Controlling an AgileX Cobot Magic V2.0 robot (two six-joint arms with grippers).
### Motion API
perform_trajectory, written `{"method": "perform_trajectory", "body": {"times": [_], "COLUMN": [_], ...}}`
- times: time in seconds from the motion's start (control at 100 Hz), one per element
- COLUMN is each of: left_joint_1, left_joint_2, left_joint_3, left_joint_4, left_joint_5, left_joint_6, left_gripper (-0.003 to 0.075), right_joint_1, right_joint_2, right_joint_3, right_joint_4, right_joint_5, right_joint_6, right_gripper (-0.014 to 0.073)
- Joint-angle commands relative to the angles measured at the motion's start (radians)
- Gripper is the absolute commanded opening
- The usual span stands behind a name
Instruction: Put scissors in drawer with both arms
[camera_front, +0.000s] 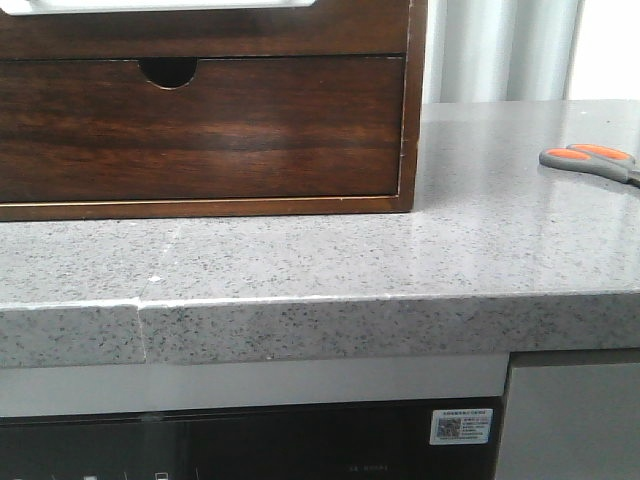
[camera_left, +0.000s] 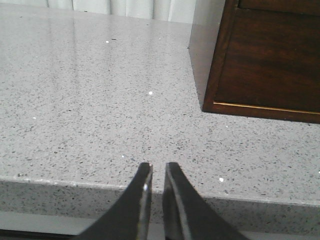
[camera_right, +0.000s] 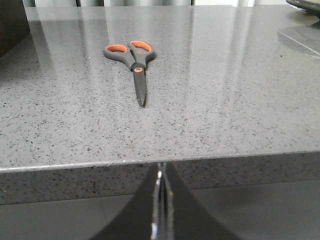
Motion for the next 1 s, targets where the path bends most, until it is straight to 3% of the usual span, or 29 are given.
{"method": "perform_trajectory", "body": {"times": [0.0,0.75,0.99], "left_joint_1": [0.002,0.002,0.002], "left_joint_2": [-0.031,-0.031,-0.031], "left_joint_3": [0.014,0.014,0.014], "left_joint_4": [0.017,0.031,0.010], "left_joint_5": [-0.087,-0.093,-0.126], "left_joint_6": [-0.010,-0.006,-0.006], "left_gripper": [0.0003,0.0003,0.0003], "right_joint_1": [-0.003,-0.003,-0.003], "right_joint_2": [-0.020,-0.020,-0.020], "right_joint_3": [0.012,0.012,0.012], "right_joint_4": [-0.009,-0.009,-0.009], "right_joint_5": [-0.087,-0.150,-0.248], "right_joint_6": [-0.011,-0.011,-0.011], "right_gripper": [-0.0106,-0.0106,-0.0106]}}
